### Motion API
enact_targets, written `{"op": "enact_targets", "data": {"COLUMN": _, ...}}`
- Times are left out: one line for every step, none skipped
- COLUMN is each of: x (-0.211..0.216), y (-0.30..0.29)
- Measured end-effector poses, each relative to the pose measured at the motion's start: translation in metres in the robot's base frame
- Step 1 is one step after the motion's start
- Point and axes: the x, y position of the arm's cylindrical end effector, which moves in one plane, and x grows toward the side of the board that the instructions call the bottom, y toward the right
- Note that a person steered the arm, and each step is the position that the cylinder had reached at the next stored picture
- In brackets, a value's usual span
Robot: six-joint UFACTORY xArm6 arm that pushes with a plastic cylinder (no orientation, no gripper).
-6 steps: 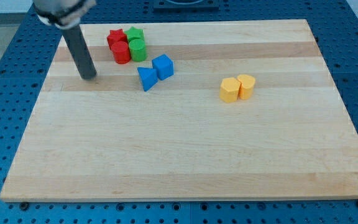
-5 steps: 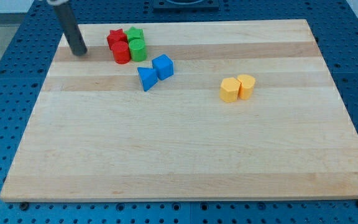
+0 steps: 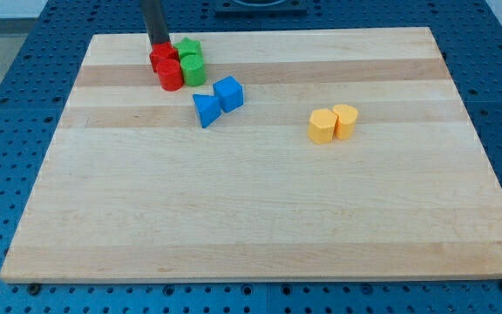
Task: Separate the red blocks from the green blocks
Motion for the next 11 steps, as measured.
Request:
{"op": "enact_targets", "data": {"x": 0.016, "y": 0.0}}
{"op": "enact_targets", "data": {"x": 0.033, "y": 0.0}}
{"op": "enact_targets", "data": {"x": 0.053, "y": 0.01}}
{"op": "enact_targets", "data": {"x": 0.071, "y": 0.035}}
{"op": "enact_targets", "data": {"x": 0.082, "y": 0.057}}
{"op": "enact_targets", "data": {"x": 0.07, "y": 0.056}}
{"op": "enact_targets", "data": {"x": 0.043, "y": 0.039}}
{"op": "enact_targets", "data": {"x": 0.044, "y": 0.021}}
{"op": "enact_targets", "data": {"x": 0.064, "y": 0.02}}
{"op": "enact_targets", "data": {"x": 0.086, "y": 0.021}}
{"op": "enact_targets", "data": {"x": 0.11, "y": 0.021}}
